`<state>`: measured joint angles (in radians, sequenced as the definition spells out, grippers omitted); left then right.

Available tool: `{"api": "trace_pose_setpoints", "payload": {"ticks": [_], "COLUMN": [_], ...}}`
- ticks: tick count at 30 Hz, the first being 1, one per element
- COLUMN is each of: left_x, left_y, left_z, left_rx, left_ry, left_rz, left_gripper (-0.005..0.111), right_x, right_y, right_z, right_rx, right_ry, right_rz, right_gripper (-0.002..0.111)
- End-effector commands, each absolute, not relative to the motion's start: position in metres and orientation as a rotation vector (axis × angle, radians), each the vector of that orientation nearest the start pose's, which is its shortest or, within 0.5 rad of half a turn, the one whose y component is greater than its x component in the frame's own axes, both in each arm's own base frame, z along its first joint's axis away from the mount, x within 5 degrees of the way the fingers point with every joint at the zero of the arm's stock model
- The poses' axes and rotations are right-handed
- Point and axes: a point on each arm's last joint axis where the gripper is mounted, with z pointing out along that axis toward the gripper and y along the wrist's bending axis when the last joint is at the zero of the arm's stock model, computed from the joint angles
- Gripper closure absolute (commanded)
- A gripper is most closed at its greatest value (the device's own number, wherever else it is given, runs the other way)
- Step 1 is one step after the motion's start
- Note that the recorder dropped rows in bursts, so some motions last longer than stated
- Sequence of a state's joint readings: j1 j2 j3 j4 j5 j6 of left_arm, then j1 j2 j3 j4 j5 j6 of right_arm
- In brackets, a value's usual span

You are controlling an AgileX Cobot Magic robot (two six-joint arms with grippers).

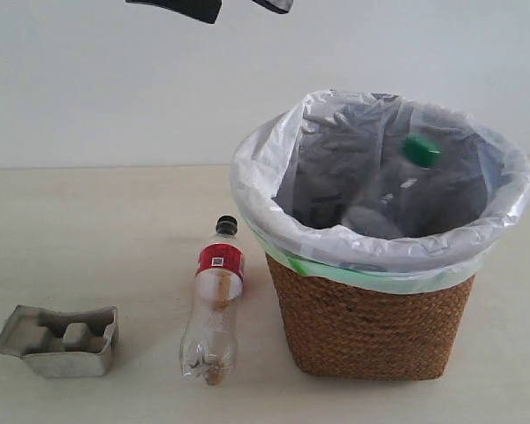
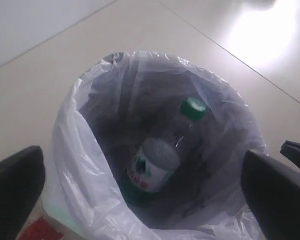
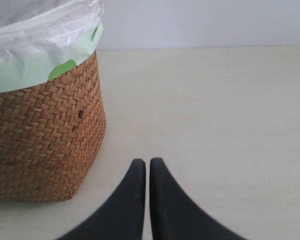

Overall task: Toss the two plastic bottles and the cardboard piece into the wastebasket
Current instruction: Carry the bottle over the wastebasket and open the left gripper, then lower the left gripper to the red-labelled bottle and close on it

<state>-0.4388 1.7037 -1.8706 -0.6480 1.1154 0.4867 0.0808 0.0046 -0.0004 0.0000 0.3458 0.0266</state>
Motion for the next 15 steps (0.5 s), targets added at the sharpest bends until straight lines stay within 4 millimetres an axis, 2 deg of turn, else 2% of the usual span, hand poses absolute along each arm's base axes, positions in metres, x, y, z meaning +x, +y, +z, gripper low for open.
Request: {"api": "trace_pose_setpoints", "payload": {"ticks": [1,5,8,12,15], "left_x": [0.306,0.306,0.312,0.318,0.316], "left_y": [-0.196,-0.187,-0.179,-0.167,-0.164], "left_z": [0.435,0.424,0.411,0.378,0.351], "left_rx": [1.005,1.055,0.987,0.854,0.824], "left_ry": [2.103,2.212,2.318,2.512,2.625], "left_rz": [-0.748,-0.612,-0.479,-0.315,-0.292], "left_gripper": [0.007,0.008,0.014,0.028,0.031], "right_x": [0.053,0.053,0.053,0.053,0.053], "right_y": [0.004,0.004,0.004,0.004,0.004], "right_z": [0.182,0.182,0.182,0.182,0.182], "right_rx": [-0.052,-0.052,-0.052,-0.052,-0.052], "right_ry": [1.824,1.824,1.824,1.824,1.824], "right_rz": [0.062,0.062,0.062,0.062,0.062], "right_gripper": [0.108,0.108,0.108,0.108,0.108]}}
